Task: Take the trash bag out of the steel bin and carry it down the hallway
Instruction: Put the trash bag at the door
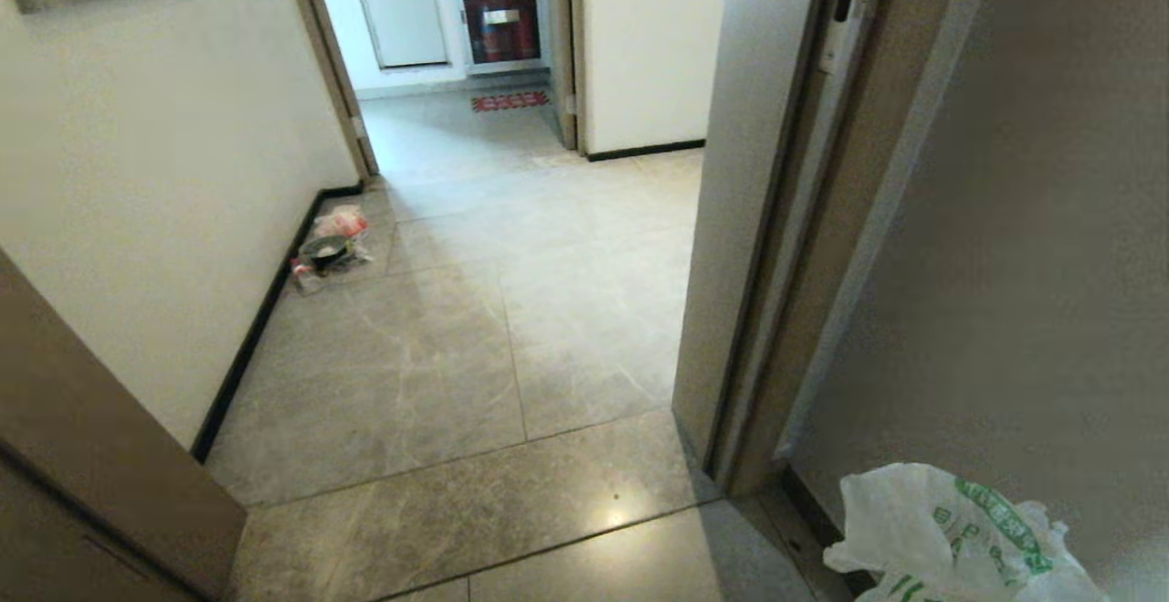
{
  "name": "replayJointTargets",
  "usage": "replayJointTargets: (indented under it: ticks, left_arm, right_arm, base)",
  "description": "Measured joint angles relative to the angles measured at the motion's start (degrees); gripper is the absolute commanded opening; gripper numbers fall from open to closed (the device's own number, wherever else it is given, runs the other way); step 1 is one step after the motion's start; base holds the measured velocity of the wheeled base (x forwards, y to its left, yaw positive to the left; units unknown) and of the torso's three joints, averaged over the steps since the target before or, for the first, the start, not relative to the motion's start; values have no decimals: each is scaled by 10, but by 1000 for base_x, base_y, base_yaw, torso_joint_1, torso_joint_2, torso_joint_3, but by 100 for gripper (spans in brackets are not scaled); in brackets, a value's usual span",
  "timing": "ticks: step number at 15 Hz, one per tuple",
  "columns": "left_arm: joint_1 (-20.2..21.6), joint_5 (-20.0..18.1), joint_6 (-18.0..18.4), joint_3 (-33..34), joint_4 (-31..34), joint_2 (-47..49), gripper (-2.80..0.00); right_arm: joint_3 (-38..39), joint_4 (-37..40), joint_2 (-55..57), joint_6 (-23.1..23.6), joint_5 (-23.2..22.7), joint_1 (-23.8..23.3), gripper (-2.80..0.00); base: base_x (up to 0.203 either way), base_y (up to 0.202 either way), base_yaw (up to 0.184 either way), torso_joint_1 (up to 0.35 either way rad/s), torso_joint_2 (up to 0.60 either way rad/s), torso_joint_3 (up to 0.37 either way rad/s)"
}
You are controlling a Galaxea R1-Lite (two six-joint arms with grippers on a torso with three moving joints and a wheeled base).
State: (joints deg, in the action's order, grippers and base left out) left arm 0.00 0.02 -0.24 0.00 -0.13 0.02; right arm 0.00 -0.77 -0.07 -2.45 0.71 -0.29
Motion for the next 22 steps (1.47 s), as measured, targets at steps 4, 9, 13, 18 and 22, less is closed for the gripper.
replayJointTargets:
  ticks: [4, 9, 13, 18, 22]
  left_arm:
    - [0, 0, 0, 0, 1, 0, -280]
    - [0, 0, 0, 0, 1, 0, -280]
    - [0, 0, 0, 0, 1, 0, -280]
    - [0, 0, 0, 0, 1, 0, -280]
    - [0, 0, 0, 0, 1, 0, -280]
  right_arm:
    - [0, 0, 0, 0, 0, 0, -280]
    - [0, 0, 0, 1, 0, 0, -280]
    - [0, 0, 0, 1, 0, 0, -280]
    - [0, 0, 0, 1, 0, 0, -280]
    - [0, 0, 0, 1, 0, 0, -280]
  base:
    - [0, 3, -21, 0, 0, 0]
    - [2, -5, 54, 1, 1, 0]
    - [3, -19, 169, 1, 0, 3]
    - [3, -19, 166, 1, -1, 1]
    - [0, -7, 77, 4, 1, 2]
